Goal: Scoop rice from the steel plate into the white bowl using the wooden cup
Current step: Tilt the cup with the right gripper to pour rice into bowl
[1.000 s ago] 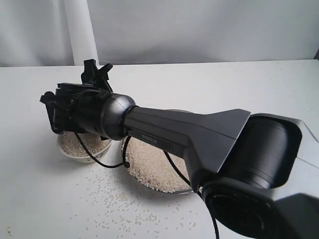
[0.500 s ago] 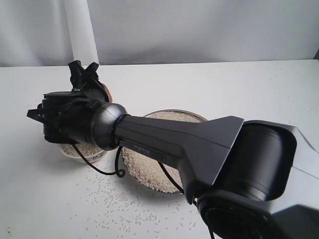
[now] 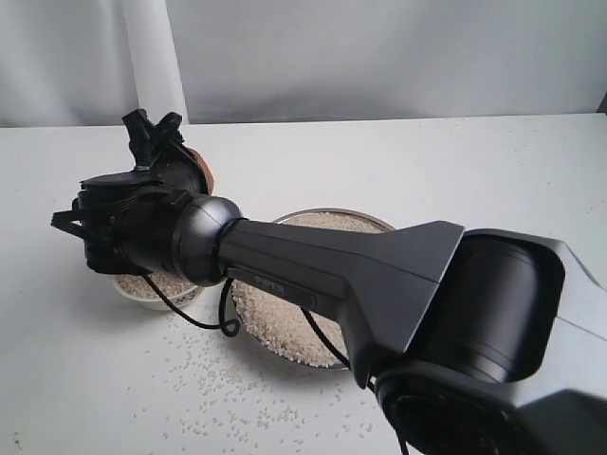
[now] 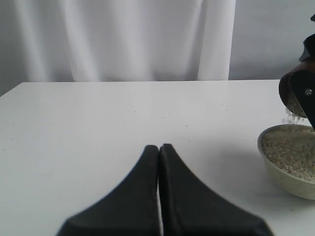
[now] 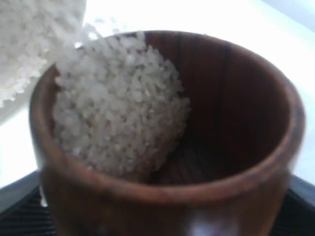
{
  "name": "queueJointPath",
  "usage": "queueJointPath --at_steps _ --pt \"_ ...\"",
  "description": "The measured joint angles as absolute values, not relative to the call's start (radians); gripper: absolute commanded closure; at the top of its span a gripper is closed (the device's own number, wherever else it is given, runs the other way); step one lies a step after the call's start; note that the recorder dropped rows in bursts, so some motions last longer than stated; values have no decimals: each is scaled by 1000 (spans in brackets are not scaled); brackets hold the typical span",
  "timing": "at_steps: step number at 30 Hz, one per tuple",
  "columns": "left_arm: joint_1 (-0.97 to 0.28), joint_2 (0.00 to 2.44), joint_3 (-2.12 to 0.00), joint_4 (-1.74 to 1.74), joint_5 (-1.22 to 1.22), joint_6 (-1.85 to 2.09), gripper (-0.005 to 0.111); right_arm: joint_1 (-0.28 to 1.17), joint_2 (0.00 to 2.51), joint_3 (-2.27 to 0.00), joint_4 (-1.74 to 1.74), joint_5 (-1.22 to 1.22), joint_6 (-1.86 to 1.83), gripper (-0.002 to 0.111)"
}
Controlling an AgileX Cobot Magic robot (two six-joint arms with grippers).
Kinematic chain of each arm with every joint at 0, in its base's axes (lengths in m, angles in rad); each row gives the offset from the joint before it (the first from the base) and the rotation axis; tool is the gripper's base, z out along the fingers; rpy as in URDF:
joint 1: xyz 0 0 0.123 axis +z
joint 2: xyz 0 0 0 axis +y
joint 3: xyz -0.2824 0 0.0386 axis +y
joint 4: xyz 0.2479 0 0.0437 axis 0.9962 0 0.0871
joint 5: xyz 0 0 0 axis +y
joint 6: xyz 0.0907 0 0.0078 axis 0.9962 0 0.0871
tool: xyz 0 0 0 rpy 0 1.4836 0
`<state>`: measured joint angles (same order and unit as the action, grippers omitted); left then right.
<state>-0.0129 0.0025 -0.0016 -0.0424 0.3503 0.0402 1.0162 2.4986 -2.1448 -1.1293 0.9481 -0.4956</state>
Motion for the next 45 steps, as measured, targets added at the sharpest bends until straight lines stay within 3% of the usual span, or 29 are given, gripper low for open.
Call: queueJointPath --at_steps 45 --pt "-13 3 -2 -42 350 40 107 1056 2470 -2042 -1123 1068 -611 108"
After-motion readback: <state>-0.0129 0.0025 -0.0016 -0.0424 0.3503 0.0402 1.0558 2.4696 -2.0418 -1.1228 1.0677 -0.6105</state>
